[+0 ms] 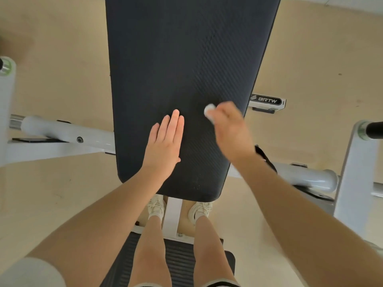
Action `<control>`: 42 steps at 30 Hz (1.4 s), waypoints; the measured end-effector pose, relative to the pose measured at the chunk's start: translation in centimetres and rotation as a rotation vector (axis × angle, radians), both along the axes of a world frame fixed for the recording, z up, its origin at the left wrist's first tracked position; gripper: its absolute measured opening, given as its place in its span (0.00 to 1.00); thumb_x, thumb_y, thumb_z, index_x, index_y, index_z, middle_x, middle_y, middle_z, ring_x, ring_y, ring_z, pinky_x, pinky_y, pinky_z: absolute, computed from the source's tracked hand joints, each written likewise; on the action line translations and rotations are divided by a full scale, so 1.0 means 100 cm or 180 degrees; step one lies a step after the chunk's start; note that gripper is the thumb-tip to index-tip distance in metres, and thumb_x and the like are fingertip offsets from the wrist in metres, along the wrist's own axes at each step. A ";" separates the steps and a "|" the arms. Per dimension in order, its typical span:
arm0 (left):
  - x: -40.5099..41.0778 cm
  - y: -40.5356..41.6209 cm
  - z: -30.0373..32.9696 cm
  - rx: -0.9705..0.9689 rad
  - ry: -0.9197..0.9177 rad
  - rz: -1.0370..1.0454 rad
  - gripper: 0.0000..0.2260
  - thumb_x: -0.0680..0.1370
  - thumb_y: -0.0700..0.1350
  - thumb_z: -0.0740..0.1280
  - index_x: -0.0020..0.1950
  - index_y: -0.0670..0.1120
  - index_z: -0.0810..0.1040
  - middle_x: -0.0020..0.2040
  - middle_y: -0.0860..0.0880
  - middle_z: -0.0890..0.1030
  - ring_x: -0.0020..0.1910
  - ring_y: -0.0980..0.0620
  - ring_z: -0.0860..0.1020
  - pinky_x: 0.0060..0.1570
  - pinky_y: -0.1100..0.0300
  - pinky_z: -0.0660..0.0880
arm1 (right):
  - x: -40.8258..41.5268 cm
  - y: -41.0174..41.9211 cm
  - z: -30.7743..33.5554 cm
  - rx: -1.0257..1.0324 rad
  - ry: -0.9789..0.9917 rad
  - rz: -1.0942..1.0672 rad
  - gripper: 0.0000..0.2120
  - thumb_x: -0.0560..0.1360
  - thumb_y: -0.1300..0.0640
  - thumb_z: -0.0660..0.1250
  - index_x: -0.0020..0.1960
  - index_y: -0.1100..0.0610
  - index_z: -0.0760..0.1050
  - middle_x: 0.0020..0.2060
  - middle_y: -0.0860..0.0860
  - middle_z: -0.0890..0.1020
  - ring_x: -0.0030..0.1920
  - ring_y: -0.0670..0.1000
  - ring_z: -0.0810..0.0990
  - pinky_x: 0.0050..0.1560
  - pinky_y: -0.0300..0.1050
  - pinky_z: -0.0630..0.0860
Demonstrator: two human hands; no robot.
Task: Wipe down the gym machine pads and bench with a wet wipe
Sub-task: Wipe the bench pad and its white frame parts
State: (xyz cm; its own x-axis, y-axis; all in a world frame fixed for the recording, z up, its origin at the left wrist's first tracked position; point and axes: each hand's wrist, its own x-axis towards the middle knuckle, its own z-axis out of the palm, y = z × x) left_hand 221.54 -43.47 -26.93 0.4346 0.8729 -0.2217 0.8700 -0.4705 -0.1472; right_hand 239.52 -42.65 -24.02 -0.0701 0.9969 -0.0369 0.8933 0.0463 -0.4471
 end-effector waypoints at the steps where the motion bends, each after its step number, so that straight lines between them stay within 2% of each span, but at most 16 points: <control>1: 0.002 0.000 -0.002 0.0007 0.0035 -0.0005 0.51 0.57 0.55 0.80 0.71 0.39 0.60 0.70 0.39 0.67 0.66 0.39 0.70 0.64 0.48 0.67 | 0.011 0.013 0.004 0.0171 0.0171 -0.0191 0.10 0.78 0.49 0.58 0.46 0.54 0.72 0.43 0.49 0.73 0.40 0.46 0.70 0.39 0.41 0.62; 3: 0.003 0.000 -0.005 0.0017 0.0032 -0.0012 0.49 0.56 0.54 0.80 0.70 0.38 0.63 0.70 0.38 0.68 0.65 0.38 0.71 0.63 0.48 0.68 | 0.029 0.035 0.007 0.0341 0.0024 -0.0403 0.09 0.77 0.50 0.58 0.46 0.55 0.71 0.41 0.47 0.71 0.37 0.43 0.68 0.40 0.39 0.62; 5: 0.003 0.001 -0.005 0.0012 0.0003 -0.0019 0.48 0.56 0.54 0.80 0.70 0.38 0.64 0.70 0.38 0.68 0.65 0.38 0.71 0.62 0.47 0.69 | 0.033 0.044 0.005 0.0457 -0.0091 -0.0517 0.08 0.76 0.50 0.60 0.42 0.53 0.69 0.38 0.46 0.69 0.36 0.46 0.67 0.39 0.42 0.64; 6: 0.002 0.002 -0.005 0.0025 0.0014 -0.0063 0.49 0.56 0.55 0.80 0.70 0.38 0.64 0.70 0.38 0.67 0.65 0.38 0.71 0.62 0.47 0.69 | 0.031 0.043 0.005 0.0418 -0.0051 -0.0423 0.05 0.77 0.55 0.59 0.44 0.53 0.72 0.39 0.47 0.70 0.38 0.48 0.68 0.41 0.44 0.67; 9: -0.001 0.004 -0.001 -0.0030 0.0087 -0.0127 0.50 0.58 0.55 0.79 0.72 0.38 0.60 0.71 0.38 0.65 0.67 0.38 0.69 0.64 0.47 0.67 | 0.015 0.014 -0.014 0.0324 -0.0065 -0.0086 0.13 0.73 0.71 0.58 0.54 0.63 0.75 0.49 0.58 0.75 0.48 0.58 0.73 0.48 0.49 0.72; 13: -0.001 0.004 -0.002 0.0025 0.0278 -0.0198 0.52 0.58 0.59 0.78 0.72 0.38 0.57 0.72 0.38 0.64 0.67 0.39 0.69 0.63 0.49 0.68 | -0.007 -0.056 -0.032 -0.0627 0.0121 0.0467 0.21 0.70 0.73 0.62 0.61 0.60 0.72 0.58 0.57 0.74 0.54 0.58 0.73 0.51 0.54 0.76; 16: -0.004 0.006 -0.002 0.0059 0.0237 -0.0263 0.51 0.58 0.61 0.77 0.72 0.39 0.60 0.71 0.39 0.65 0.66 0.40 0.70 0.62 0.49 0.69 | -0.018 -0.075 -0.037 -0.1166 -0.0027 0.0687 0.21 0.75 0.69 0.59 0.66 0.57 0.67 0.63 0.54 0.69 0.60 0.54 0.68 0.57 0.47 0.71; 20: -0.011 0.008 -0.002 0.0123 0.0185 -0.0418 0.52 0.58 0.63 0.76 0.73 0.39 0.60 0.72 0.40 0.65 0.67 0.42 0.70 0.61 0.49 0.70 | -0.011 -0.046 -0.011 -0.0348 -0.0108 0.0016 0.09 0.79 0.60 0.56 0.54 0.57 0.73 0.50 0.55 0.73 0.49 0.54 0.72 0.46 0.47 0.68; 23: -0.015 0.011 -0.006 0.0145 0.0005 -0.0562 0.52 0.57 0.63 0.77 0.71 0.38 0.61 0.70 0.39 0.68 0.65 0.40 0.72 0.59 0.48 0.72 | 0.015 -0.001 0.017 0.0283 0.0012 -0.1004 0.07 0.78 0.57 0.59 0.42 0.54 0.72 0.42 0.54 0.71 0.43 0.53 0.71 0.43 0.46 0.66; 26: -0.020 0.014 -0.014 0.0283 -0.0087 -0.0701 0.51 0.57 0.64 0.75 0.71 0.38 0.61 0.69 0.38 0.69 0.63 0.40 0.73 0.57 0.49 0.73 | 0.036 0.029 0.010 0.0522 0.0033 -0.1659 0.06 0.74 0.56 0.63 0.42 0.58 0.74 0.38 0.48 0.72 0.38 0.48 0.71 0.41 0.44 0.66; 29: -0.027 0.014 -0.020 0.0400 -0.0032 -0.0869 0.51 0.60 0.66 0.72 0.71 0.38 0.61 0.69 0.38 0.68 0.63 0.41 0.73 0.57 0.49 0.73 | 0.026 0.017 -0.008 0.0443 0.0047 -0.1237 0.10 0.74 0.62 0.58 0.49 0.61 0.77 0.47 0.57 0.78 0.45 0.57 0.77 0.44 0.45 0.73; 32: -0.028 0.015 -0.021 0.0470 0.0108 -0.0892 0.51 0.61 0.69 0.70 0.72 0.39 0.59 0.71 0.40 0.67 0.65 0.43 0.72 0.58 0.51 0.72 | 0.010 -0.030 -0.031 0.0270 0.0225 -0.0837 0.11 0.72 0.65 0.58 0.47 0.64 0.78 0.47 0.62 0.80 0.49 0.62 0.79 0.46 0.53 0.78; 35: -0.026 0.013 -0.019 0.0471 0.0114 -0.0816 0.51 0.61 0.68 0.70 0.73 0.39 0.58 0.71 0.40 0.66 0.65 0.43 0.71 0.59 0.51 0.72 | -0.011 -0.084 -0.049 -0.0245 0.0269 -0.0650 0.09 0.69 0.70 0.62 0.46 0.63 0.79 0.46 0.61 0.80 0.47 0.62 0.80 0.47 0.48 0.75; 37: -0.027 0.012 -0.019 0.0444 0.0058 -0.0747 0.51 0.61 0.67 0.71 0.73 0.39 0.58 0.71 0.39 0.66 0.66 0.42 0.70 0.60 0.50 0.71 | -0.022 -0.110 -0.058 -0.0505 0.0161 -0.0552 0.13 0.66 0.75 0.68 0.46 0.62 0.79 0.46 0.60 0.81 0.44 0.62 0.80 0.45 0.49 0.78; 39: -0.026 0.011 -0.019 0.0433 0.0028 -0.0712 0.51 0.61 0.65 0.73 0.73 0.38 0.58 0.71 0.39 0.65 0.66 0.42 0.70 0.60 0.49 0.71 | -0.027 -0.121 -0.056 -0.0882 0.0111 -0.0494 0.17 0.66 0.76 0.68 0.51 0.61 0.79 0.51 0.59 0.79 0.49 0.62 0.79 0.48 0.50 0.78; 42: -0.024 0.010 -0.019 0.0317 -0.0051 -0.0625 0.50 0.61 0.63 0.74 0.73 0.38 0.58 0.72 0.39 0.64 0.67 0.40 0.69 0.61 0.48 0.70 | -0.027 -0.125 -0.049 -0.1359 -0.0110 -0.0181 0.18 0.73 0.71 0.62 0.61 0.58 0.74 0.58 0.56 0.74 0.57 0.58 0.73 0.54 0.48 0.73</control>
